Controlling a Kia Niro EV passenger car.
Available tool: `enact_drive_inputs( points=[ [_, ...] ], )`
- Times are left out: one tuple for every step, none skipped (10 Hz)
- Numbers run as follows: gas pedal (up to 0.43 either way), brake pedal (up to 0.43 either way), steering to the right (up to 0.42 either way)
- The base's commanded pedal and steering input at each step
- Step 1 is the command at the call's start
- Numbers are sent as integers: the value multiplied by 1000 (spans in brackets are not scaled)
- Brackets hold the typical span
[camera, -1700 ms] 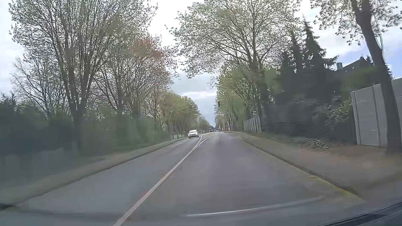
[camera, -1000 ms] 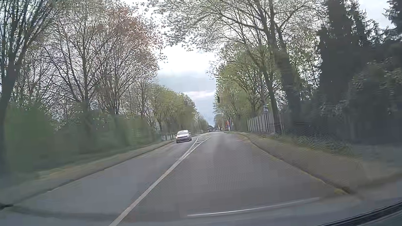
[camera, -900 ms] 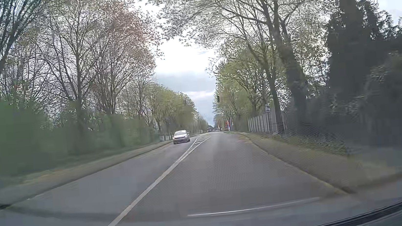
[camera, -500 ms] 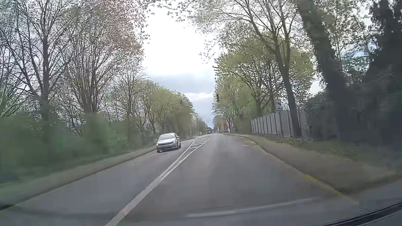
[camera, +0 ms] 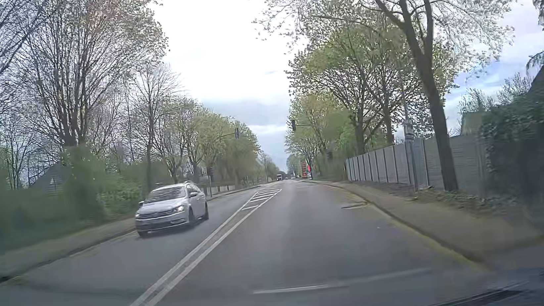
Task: Follow the waypoints while adhering to traffic rules and regulations
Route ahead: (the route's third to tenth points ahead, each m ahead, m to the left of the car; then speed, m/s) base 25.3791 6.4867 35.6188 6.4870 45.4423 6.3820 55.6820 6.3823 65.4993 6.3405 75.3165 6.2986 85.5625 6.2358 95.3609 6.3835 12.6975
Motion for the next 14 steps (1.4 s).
enact_drive_inputs(
  points=[
    [150,0,0],
    [150,0,0],
    [150,0,0],
    [150,0,0],
    [138,0,0],
    [138,0,0],
    [138,0,0],
    [138,0,0],
    [138,0,0],
    [138,0,0],
    [130,0,0],
    [130,0,0],
    [130,0,0],
    [130,0,0]
  ],
)
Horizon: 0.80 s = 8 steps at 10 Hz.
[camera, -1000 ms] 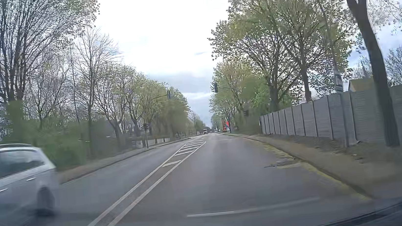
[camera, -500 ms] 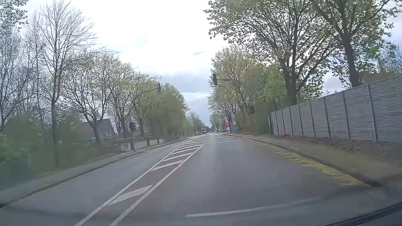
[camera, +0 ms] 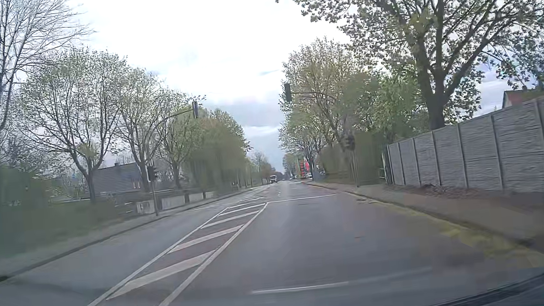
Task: Follow the waypoints while adhering to traffic rules and regulations
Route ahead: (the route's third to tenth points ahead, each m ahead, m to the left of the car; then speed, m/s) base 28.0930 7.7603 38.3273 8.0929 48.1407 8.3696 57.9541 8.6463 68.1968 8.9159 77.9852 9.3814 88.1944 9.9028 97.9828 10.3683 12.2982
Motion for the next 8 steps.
enact_drive_inputs(
  points=[
    [130,0,0],
    [130,0,0],
    [138,0,0],
    [138,0,0],
    [138,0,0],
    [138,0,1],
    [138,0,0],
    [138,0,0]
  ],
)
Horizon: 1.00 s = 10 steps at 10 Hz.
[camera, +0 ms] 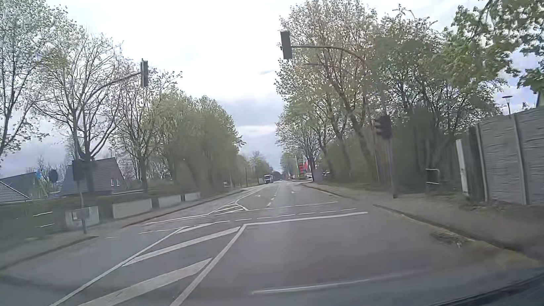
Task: Follow the waypoints while adhering to traffic rules and regulations
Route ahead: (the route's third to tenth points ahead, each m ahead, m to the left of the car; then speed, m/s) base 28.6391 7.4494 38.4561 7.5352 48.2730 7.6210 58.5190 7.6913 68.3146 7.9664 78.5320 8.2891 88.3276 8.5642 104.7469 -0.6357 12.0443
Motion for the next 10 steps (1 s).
enact_drive_inputs(
  points=[
    [138,0,0],
    [138,0,0],
    [138,0,0],
    [138,0,0],
    [138,0,0],
    [138,0,0],
    [138,0,0],
    [138,0,0],
    [138,0,0],
    [138,0,0]
  ],
)
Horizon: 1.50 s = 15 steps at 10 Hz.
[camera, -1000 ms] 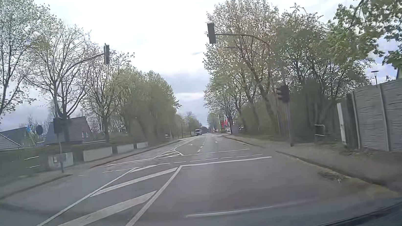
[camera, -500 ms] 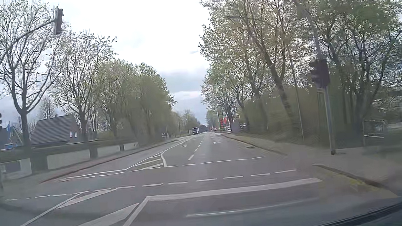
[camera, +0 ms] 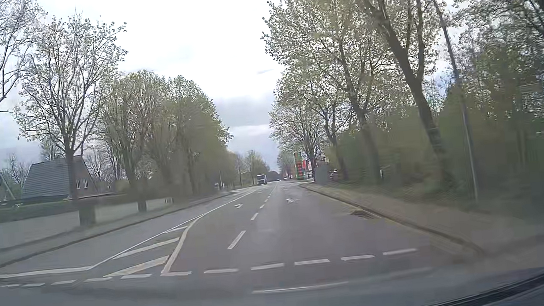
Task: Follow the waypoints while adhering to traffic rules and regulations
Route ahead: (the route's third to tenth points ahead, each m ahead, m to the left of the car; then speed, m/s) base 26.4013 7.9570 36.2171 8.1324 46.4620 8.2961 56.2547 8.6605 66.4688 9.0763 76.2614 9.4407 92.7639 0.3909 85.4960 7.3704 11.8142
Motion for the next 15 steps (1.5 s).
enact_drive_inputs(
  points=[
    [138,0,-1],
    [138,0,-1],
    [138,0,-2],
    [138,0,-3],
    [138,0,-4],
    [138,0,-5],
    [138,0,-5],
    [138,0,-5],
    [138,0,-5],
    [138,0,-7],
    [138,0,-10],
    [138,0,-12],
    [138,0,-15],
    [138,0,-16],
    [138,0,-18]
  ],
)
